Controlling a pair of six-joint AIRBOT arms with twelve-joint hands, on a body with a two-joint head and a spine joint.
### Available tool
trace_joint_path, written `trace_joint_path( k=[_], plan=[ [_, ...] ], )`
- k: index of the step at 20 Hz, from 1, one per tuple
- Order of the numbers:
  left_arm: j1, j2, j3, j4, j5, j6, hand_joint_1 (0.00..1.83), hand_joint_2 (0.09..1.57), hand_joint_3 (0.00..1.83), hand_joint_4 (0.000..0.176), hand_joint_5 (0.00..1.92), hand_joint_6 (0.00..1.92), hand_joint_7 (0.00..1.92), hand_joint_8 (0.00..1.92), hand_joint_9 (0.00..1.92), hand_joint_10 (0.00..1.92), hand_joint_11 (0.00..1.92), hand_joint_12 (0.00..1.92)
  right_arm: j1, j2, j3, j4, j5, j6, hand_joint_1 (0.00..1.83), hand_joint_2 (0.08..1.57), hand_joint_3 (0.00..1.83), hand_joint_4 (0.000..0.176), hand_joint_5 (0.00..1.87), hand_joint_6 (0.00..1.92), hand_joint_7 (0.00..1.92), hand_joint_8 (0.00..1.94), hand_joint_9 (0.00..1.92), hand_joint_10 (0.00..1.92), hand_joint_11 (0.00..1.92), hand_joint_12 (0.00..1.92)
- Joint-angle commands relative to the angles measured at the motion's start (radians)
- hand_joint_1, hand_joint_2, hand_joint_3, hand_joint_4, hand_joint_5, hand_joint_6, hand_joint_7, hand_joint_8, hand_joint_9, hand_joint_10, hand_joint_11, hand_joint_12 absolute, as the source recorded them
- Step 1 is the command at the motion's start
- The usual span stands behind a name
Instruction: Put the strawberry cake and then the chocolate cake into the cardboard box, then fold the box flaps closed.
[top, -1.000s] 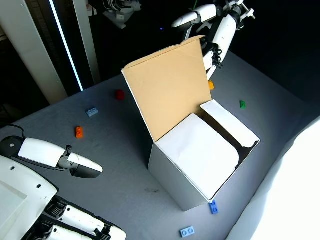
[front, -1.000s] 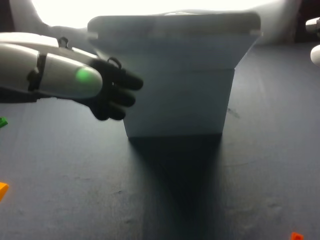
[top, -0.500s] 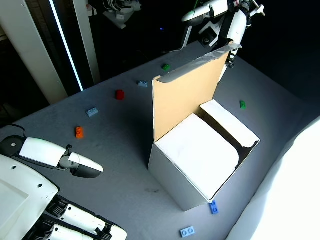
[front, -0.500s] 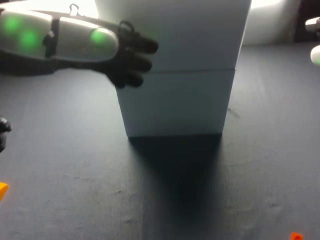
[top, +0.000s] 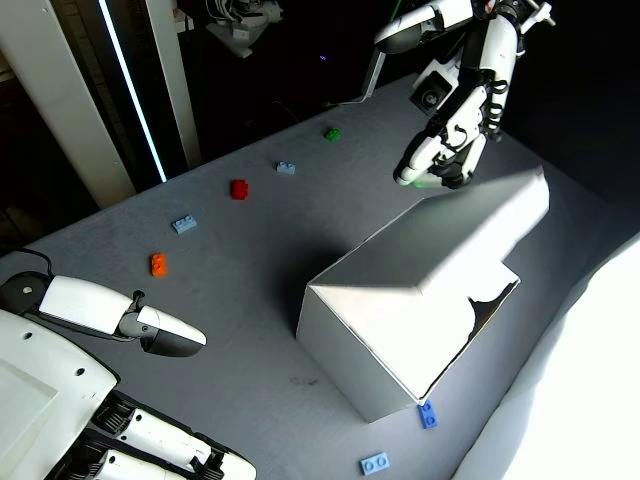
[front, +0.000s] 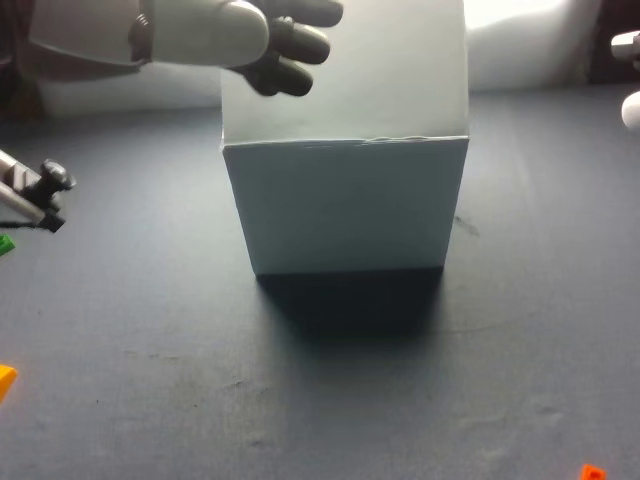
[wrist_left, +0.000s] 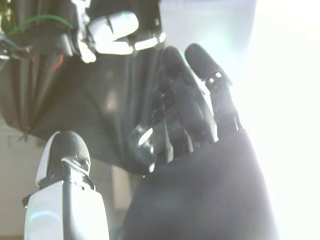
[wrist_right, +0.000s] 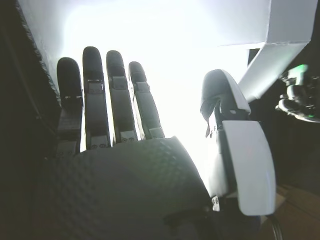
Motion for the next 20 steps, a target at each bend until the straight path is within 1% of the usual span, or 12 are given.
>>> trace_joint_path(
  k=[1,3,5,7,9,10,14,17,18,20],
  plan=[
    [-0.019,0.003,0.01,-0.084,-0.042,0.005,0.46,1.08,0.0,0.023,0.38,0.0,0.52,0.0,0.62,0.01,0.14,1.23,0.006,0.016,0.005,-0.001,0.109,0.001,0.14,1.26,0.0,0.0,0.27,0.0,0.4,0.0,0.3,0.44,0.0,1.47],
    [-0.027,-0.026,0.04,-0.108,-0.063,0.069,0.44,1.09,0.0,0.026,0.37,0.0,0.51,0.0,0.62,0.0,0.14,1.23,0.006,0.016,0.005,-0.001,0.109,0.002,0.12,1.26,0.0,0.0,0.26,0.0,0.39,0.0,0.31,0.44,0.0,1.47],
    [-0.027,-0.057,0.068,-0.114,-0.08,0.125,0.45,1.09,0.0,0.022,0.37,0.0,0.51,0.0,0.62,0.0,0.14,1.23,0.006,0.017,0.005,-0.001,0.109,0.002,0.12,1.26,0.0,0.0,0.27,0.01,0.4,0.0,0.32,0.45,0.0,1.48],
    [-0.024,-0.088,0.092,-0.118,-0.081,0.201,0.45,1.09,0.0,0.026,0.38,0.0,0.51,0.0,0.61,0.0,0.13,1.23,0.006,0.017,0.005,-0.001,0.109,0.002,0.12,1.26,0.0,0.0,0.27,0.0,0.39,0.0,0.31,0.44,0.0,1.48],
    [-0.02,-0.115,0.114,-0.157,-0.082,0.302,0.45,1.09,0.0,0.029,0.38,0.01,0.52,0.0,0.62,0.0,0.14,1.23,0.006,0.017,0.005,-0.001,0.109,0.002,0.13,1.26,0.0,0.0,0.27,0.0,0.39,0.0,0.31,0.44,0.0,1.48],
    [-0.022,-0.129,0.128,-0.162,-0.082,0.347,0.45,1.09,0.0,0.03,0.38,0.0,0.51,0.0,0.62,0.0,0.14,1.23,0.006,0.017,0.005,-0.001,0.109,0.002,0.11,1.26,0.0,0.0,0.26,0.0,0.39,0.0,0.31,0.44,0.0,1.48],
    [-0.025,-0.17,0.181,-0.165,-0.081,0.463,0.46,1.09,0.0,0.025,0.38,0.0,0.5,0.0,0.6,0.0,0.13,1.23,0.006,0.017,0.005,-0.001,0.109,0.002,0.12,1.25,0.0,0.0,0.27,0.01,0.4,0.0,0.32,0.44,0.0,1.5],
    [-0.005,-0.211,0.217,-0.165,-0.088,0.486,0.45,1.09,0.0,0.026,0.37,0.0,0.49,0.0,0.59,0.0,0.13,1.24,0.006,0.017,0.005,-0.001,0.109,0.002,0.12,1.25,0.0,0.0,0.28,0.01,0.41,0.0,0.33,0.43,0.0,1.5],
    [0.004,-0.233,0.232,-0.163,-0.095,0.489,0.45,1.09,0.0,0.028,0.37,0.0,0.49,0.0,0.59,0.0,0.12,1.24,0.006,0.017,0.005,-0.001,0.109,0.002,0.13,1.25,0.0,0.0,0.28,0.01,0.4,0.0,0.32,0.43,0.0,1.5],
    [0.022,-0.27,0.254,-0.154,-0.102,0.489,0.44,1.09,0.0,0.027,0.38,0.0,0.49,0.0,0.6,0.0,0.13,1.25,0.006,0.017,0.005,-0.001,0.109,0.002,0.12,1.26,0.0,0.0,0.28,0.01,0.4,0.0,0.32,0.43,0.0,1.49]
  ],
)
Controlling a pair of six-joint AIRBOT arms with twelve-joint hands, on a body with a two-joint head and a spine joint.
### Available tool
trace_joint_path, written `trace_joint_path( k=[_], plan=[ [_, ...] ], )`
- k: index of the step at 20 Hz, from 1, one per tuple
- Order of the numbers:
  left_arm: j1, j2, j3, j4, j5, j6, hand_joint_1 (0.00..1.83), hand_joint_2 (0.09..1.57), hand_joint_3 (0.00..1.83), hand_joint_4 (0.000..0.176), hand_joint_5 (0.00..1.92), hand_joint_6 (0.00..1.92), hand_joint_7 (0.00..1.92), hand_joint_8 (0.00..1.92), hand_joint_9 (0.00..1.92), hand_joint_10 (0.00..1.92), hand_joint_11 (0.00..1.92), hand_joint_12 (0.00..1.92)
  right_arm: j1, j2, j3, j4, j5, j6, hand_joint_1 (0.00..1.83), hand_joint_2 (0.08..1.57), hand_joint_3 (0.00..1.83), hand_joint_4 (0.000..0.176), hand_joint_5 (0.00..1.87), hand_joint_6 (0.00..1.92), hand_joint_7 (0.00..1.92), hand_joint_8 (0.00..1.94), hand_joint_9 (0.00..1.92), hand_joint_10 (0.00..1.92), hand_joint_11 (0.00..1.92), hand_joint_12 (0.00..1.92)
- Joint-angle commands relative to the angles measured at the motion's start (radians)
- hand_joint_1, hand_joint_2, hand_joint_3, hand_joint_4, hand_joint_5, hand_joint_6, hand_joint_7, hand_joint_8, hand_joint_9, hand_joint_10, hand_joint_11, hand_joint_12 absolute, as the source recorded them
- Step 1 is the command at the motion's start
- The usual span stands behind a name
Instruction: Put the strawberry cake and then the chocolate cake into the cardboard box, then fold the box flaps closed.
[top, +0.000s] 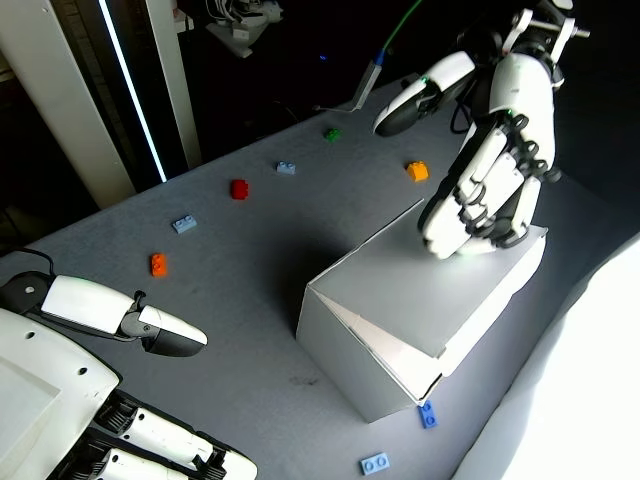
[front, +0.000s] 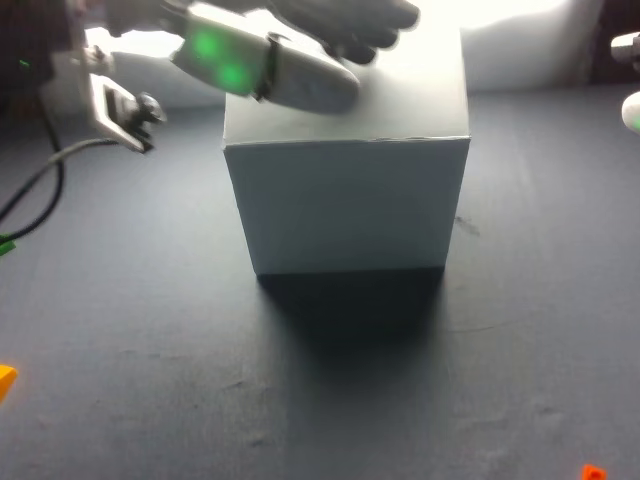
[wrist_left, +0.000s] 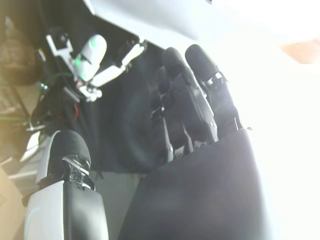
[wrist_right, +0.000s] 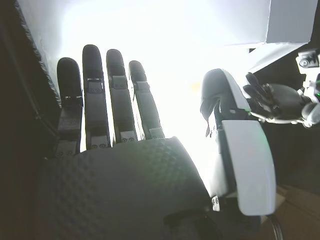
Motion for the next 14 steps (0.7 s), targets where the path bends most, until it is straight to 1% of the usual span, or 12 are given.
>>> trace_joint_path(
  k=[1,4,7,11,14],
  plan=[
    [0.003,0.001,0.009,-0.08,-0.046,-0.007,0.45,1.09,0.0,0.028,0.38,0.0,0.49,0.0,0.59,0.0,0.13,1.25,0.006,0.017,0.005,-0.001,0.11,0.001,0.13,1.25,0.0,0.0,0.28,0.01,0.4,0.0,0.33,0.43,0.0,1.5],
    [0.061,-0.017,0.009,-0.09,-0.046,-0.012,0.47,1.09,0.0,0.027,0.38,0.0,0.5,0.0,0.61,0.01,0.12,1.25,0.006,0.017,0.005,-0.001,0.11,0.002,0.12,1.26,0.0,0.0,0.26,0.0,0.39,0.0,0.32,0.43,0.0,1.49],
    [0.109,-0.023,0.006,-0.09,-0.048,-0.046,0.46,1.08,0.0,0.029,0.37,0.0,0.5,0.0,0.61,0.01,0.12,1.25,0.006,0.017,0.005,-0.001,0.109,0.002,0.12,1.25,0.0,0.0,0.27,0.0,0.4,0.01,0.32,0.44,0.0,1.49],
    [0.126,-0.024,-0.005,-0.09,-0.051,-0.053,0.46,1.08,0.0,0.025,0.36,0.0,0.5,0.0,0.61,0.01,0.13,1.26,0.006,0.017,0.005,-0.001,0.109,0.002,0.13,1.26,0.0,0.0,0.27,0.0,0.4,0.01,0.31,0.44,0.0,1.49],
    [0.116,-0.024,0.001,-0.09,-0.052,-0.063,0.46,1.08,0.0,0.029,0.37,0.0,0.5,0.0,0.62,0.01,0.14,1.25,0.005,0.017,0.005,-0.001,0.109,0.002,0.15,1.25,0.0,0.0,0.28,0.01,0.41,0.0,0.3,0.44,0.0,1.48]
  ],
)
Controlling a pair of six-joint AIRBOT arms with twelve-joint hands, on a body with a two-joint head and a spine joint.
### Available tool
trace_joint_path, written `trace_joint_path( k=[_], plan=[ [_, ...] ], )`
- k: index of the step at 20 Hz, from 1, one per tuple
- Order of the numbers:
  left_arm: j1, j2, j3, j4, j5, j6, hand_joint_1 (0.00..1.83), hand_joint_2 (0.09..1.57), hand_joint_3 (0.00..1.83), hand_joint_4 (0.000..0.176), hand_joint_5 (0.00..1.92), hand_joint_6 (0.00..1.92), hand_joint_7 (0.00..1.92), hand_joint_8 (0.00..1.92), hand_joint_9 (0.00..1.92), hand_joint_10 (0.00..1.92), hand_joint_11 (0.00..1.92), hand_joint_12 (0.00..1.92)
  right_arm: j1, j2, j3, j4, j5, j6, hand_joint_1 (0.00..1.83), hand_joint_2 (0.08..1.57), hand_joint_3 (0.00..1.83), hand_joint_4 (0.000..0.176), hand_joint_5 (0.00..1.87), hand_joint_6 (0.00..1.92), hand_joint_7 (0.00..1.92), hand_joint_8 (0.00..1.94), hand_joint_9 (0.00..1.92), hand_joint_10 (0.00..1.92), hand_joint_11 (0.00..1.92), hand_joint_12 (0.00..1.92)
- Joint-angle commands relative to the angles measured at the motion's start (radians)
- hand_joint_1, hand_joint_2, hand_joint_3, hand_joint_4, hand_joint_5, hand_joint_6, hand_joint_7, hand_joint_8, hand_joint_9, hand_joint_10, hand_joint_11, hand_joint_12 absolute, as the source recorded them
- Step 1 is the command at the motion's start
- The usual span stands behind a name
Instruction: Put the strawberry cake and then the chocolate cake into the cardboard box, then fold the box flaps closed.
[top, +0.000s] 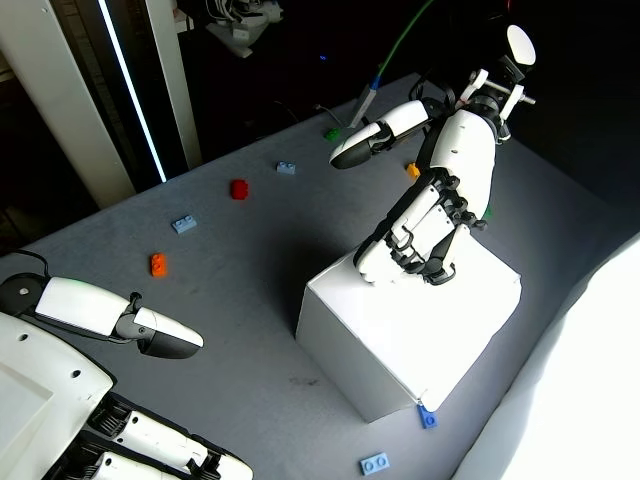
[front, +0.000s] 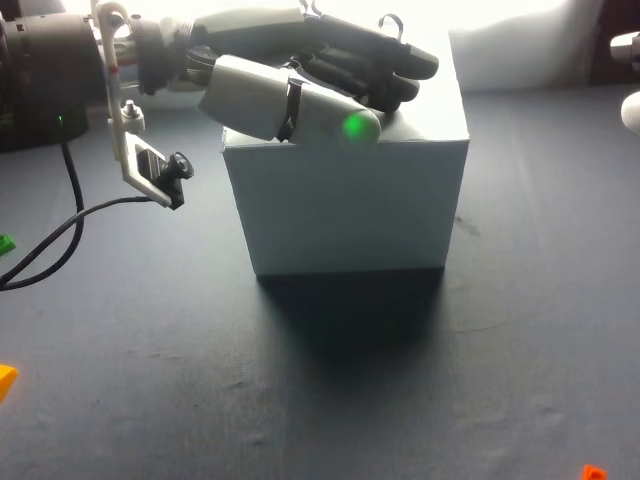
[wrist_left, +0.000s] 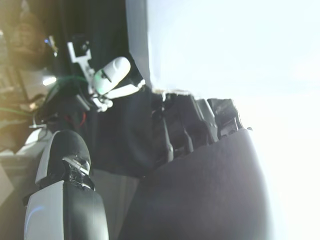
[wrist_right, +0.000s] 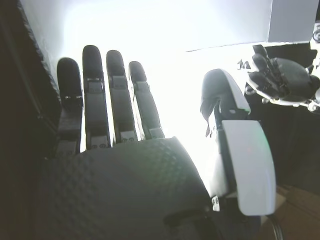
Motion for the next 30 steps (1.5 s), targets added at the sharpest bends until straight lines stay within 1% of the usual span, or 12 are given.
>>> trace_joint_path(
  k=[1,6,10,16,21,23,25,26,27,28,29,30],
  plan=[
    [-0.001,0.001,0.004,0.001,-0.036,-0.019,0.46,1.08,0.0,0.03,0.37,0.0,0.5,0.0,0.61,0.01,0.13,1.24,0.005,0.017,0.005,-0.001,0.109,0.002,0.16,1.25,0.0,0.0,0.28,0.01,0.41,0.0,0.3,0.45,0.0,1.48],
    [-0.085,0.027,0.032,0.112,-0.082,-0.091,0.46,1.09,0.0,0.029,0.36,0.0,0.48,0.0,0.6,0.0,0.13,1.24,0.005,0.017,0.005,-0.001,0.109,0.004,0.16,1.25,0.0,0.0,0.27,0.0,0.39,0.0,0.29,0.46,0.0,1.47],
    [-0.168,0.09,0.003,0.201,-0.078,-0.154,0.46,1.08,0.0,0.035,0.38,0.01,0.5,0.0,0.62,0.01,0.15,1.21,0.005,0.017,0.005,-0.001,0.109,0.005,0.16,1.25,0.0,0.0,0.27,0.0,0.39,0.0,0.29,0.46,0.0,1.47],
    [-0.261,0.203,-0.117,0.327,-0.021,-0.299,0.46,1.08,0.0,0.038,0.37,0.0,0.5,0.0,0.62,0.0,0.16,1.19,0.004,0.017,0.005,-0.001,0.109,0.005,0.14,1.25,0.0,0.0,0.26,0.0,0.39,0.0,0.3,0.46,0.0,1.48],
    [-0.327,0.332,-0.255,0.542,0.011,-0.443,0.47,1.08,0.0,0.035,0.4,0.01,0.52,0.01,0.63,0.0,0.18,1.15,-0.002,0.02,0.005,-0.001,0.11,0.007,0.12,1.26,0.0,0.0,0.28,0.01,0.4,0.01,0.3,0.47,0.0,1.48],
    [-0.368,0.383,-0.3,0.655,0.019,-0.49,0.4,1.11,0.0,0.024,0.46,0.01,0.6,0.01,0.64,0.01,0.17,1.15,-0.008,0.022,0.004,-0.001,0.115,0.007,0.09,1.26,0.0,0.0,0.43,0.08,0.51,0.05,0.33,0.49,0.0,1.48],
    [-0.405,0.427,-0.337,0.748,0.022,-0.517,0.29,1.16,0.0,0.006,0.62,0.02,0.8,0.02,0.76,0.03,0.24,1.06,-0.012,0.025,0.003,-0.001,0.117,0.009,0.13,1.27,0.0,0.0,0.7,0.34,0.83,0.19,0.47,0.84,0.01,1.64],
    [-0.412,0.442,-0.35,0.77,0.022,-0.523,0.23,1.19,0.0,0.0,0.84,0.03,1.01,0.05,0.95,0.09,0.36,1.12,-0.015,0.027,0.002,-0.001,0.12,0.01,0.18,1.27,0.0,0.0,0.81,0.55,0.92,0.44,0.55,1.13,0.14,1.81],
    [-0.416,0.455,-0.361,0.784,0.023,-0.53,0.23,1.19,0.0,0.0,0.84,0.03,1.01,0.05,0.95,0.09,0.36,1.12,-0.015,0.028,0.0,-0.001,0.12,0.01,0.18,1.27,0.0,0.0,0.81,0.55,0.92,0.44,0.55,1.13,0.14,1.81],
    [-0.425,0.472,-0.377,0.803,0.023,-0.547,0.2,1.2,0.0,0.0,1.07,0.01,1.22,0.07,0.95,0.55,0.42,1.34,-0.016,0.03,-0.005,-0.001,0.12,0.01,0.12,1.31,0.0,0.0,0.85,0.78,0.98,0.69,0.69,1.29,0.29,1.9],
    [-0.452,0.484,-0.39,0.848,0.024,-0.572,0.14,1.22,0.0,0.0,1.16,0.03,1.3,0.11,0.91,0.89,0.44,1.49,-0.016,0.031,-0.009,-0.001,0.12,0.01,0.11,1.31,0.0,0.0,0.91,0.96,1.09,0.84,0.84,1.43,0.48,1.92],
    [-0.488,0.497,-0.408,0.908,0.024,-0.599,0.1,1.24,0.0,0.0,1.24,0.18,1.3,0.49,0.92,1.28,0.5,1.67,-0.014,0.031,-0.012,-0.001,0.12,0.009,0.05,1.31,0.0,0.0,0.97,1.16,1.19,1.01,0.99,1.53,0.63,1.92]
  ],
)
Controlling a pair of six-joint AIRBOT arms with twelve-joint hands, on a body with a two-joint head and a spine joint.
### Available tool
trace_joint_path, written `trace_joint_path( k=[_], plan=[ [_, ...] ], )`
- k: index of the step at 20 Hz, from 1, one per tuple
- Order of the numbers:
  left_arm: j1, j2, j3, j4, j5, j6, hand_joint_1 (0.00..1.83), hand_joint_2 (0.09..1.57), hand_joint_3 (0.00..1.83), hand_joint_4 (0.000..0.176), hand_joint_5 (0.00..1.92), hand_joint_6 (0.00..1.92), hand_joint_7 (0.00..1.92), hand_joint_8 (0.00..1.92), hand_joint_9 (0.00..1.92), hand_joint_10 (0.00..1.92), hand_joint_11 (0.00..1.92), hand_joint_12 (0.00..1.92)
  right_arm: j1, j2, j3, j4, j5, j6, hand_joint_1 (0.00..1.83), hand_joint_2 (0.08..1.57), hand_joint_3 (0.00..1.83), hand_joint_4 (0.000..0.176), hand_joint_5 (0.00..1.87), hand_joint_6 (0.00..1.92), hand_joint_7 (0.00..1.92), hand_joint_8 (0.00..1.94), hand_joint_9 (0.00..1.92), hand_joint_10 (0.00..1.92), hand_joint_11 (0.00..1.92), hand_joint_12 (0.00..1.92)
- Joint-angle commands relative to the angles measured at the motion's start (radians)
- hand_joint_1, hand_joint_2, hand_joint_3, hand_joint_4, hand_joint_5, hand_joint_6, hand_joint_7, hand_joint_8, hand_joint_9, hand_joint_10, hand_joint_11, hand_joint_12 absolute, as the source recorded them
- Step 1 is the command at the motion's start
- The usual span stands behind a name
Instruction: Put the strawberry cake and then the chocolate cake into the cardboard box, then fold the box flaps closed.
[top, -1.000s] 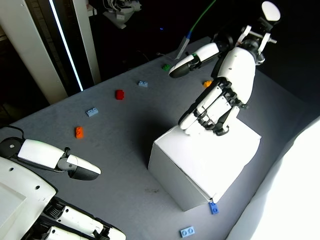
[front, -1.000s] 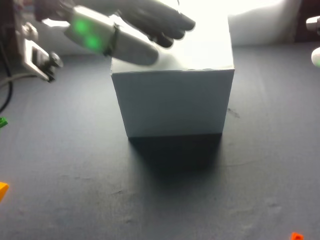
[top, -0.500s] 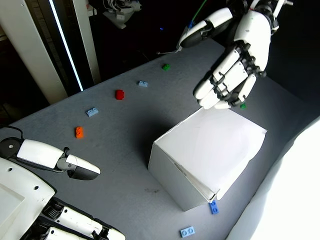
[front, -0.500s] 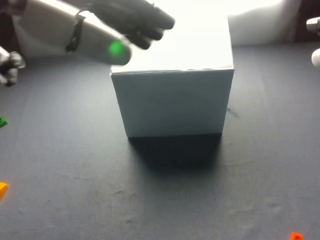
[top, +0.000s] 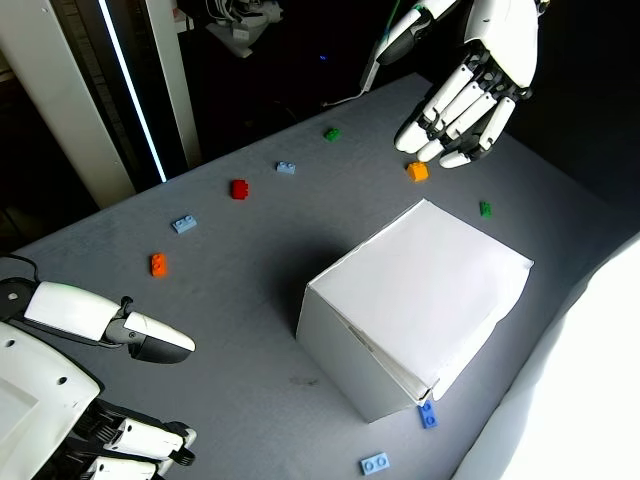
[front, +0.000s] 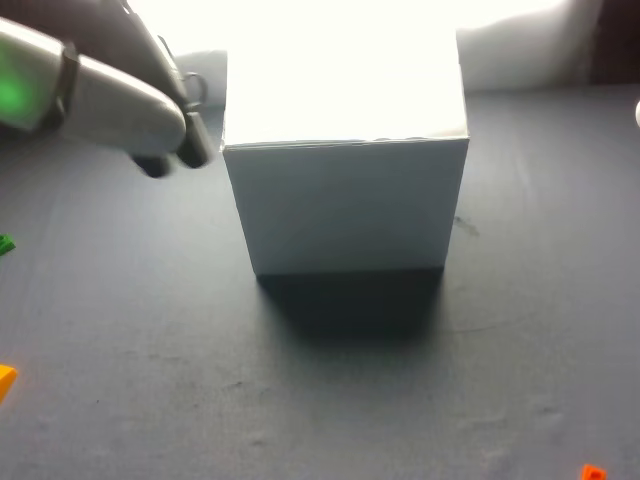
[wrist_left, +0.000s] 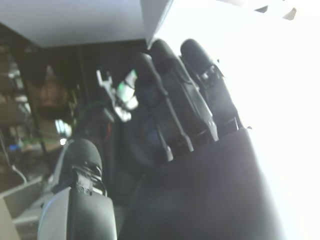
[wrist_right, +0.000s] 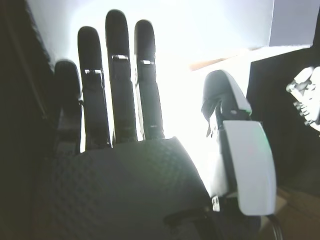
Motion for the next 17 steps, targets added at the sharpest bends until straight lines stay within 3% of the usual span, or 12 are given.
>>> trace_joint_path(
  k=[1,3,4,5,10,11,12,17],
  plan=[
    [-0.022,0.012,-0.006,-0.032,0.045,-0.02,0.05,1.25,0.0,0.0,1.14,0.59,1.2,0.95,0.93,1.52,0.55,1.79,0.004,0.016,0.0,-0.001,0.106,0.006,0.05,1.31,0.0,0.0,1.0,1.31,1.22,1.15,1.07,1.59,0.67,1.92],
    [-0.038,0.014,-0.025,-0.004,0.045,-0.031,0.0,1.27,0.0,0.0,1.04,1.15,1.13,1.47,1.01,1.78,0.69,1.91,0.005,0.017,-0.003,-0.001,0.106,0.006,0.04,1.32,0.0,0.0,1.04,1.42,1.24,1.28,1.13,1.65,0.79,1.92],
    [-0.042,0.016,-0.035,0.004,0.045,-0.035,0.0,1.28,0.0,0.0,1.04,1.37,1.15,1.64,1.06,1.86,0.79,1.92,0.005,0.018,-0.004,-0.002,0.106,0.006,0.02,1.32,0.0,0.0,1.02,1.41,1.25,1.34,1.16,1.67,0.87,1.92],
    [-0.042,0.019,-0.045,0.008,0.045,-0.037,0.0,1.29,0.0,0.0,1.02,1.46,1.15,1.7,1.07,1.89,0.85,1.92,0.005,0.019,-0.005,-0.002,0.106,0.006,0.02,1.31,0.0,0.0,1.03,1.44,1.26,1.41,1.18,1.72,0.9,1.92],
    [-0.027,0.04,-0.092,0.015,0.045,-0.06,0.0,1.31,0.0,0.0,1.02,1.42,1.16,1.69,1.08,1.9,0.88,1.92,0.004,0.02,-0.008,-0.002,0.106,0.005,0.03,1.32,0.0,0.0,1.01,1.41,1.22,1.43,1.16,1.77,0.9,1.92],
    [-0.027,0.042,-0.095,0.017,0.045,-0.062,0.0,1.31,0.0,0.0,1.02,1.43,1.16,1.7,1.08,1.9,0.89,1.92,0.004,0.02,-0.008,-0.002,0.106,0.005,0.02,1.33,0.01,0.0,0.99,1.48,1.2,1.48,1.15,1.82,0.91,1.92],
    [-0.027,0.043,-0.096,0.017,0.045,-0.062,0.0,1.31,0.0,0.0,1.02,1.45,1.15,1.71,1.07,1.91,0.88,1.92,0.004,0.02,-0.008,-0.002,0.106,0.004,0.03,1.34,0.01,0.0,0.92,1.42,1.18,1.49,1.13,1.83,0.88,1.92],
    [-0.018,0.046,-0.095,0.017,0.045,-0.062,0.0,1.31,0.0,0.0,1.0,1.5,1.13,1.74,1.05,1.92,0.91,1.92,0.003,0.02,-0.008,-0.006,0.109,0.002,0.09,1.32,0.0,0.0,0.93,1.4,1.18,1.4,1.13,1.82,0.91,1.92]
  ],
)
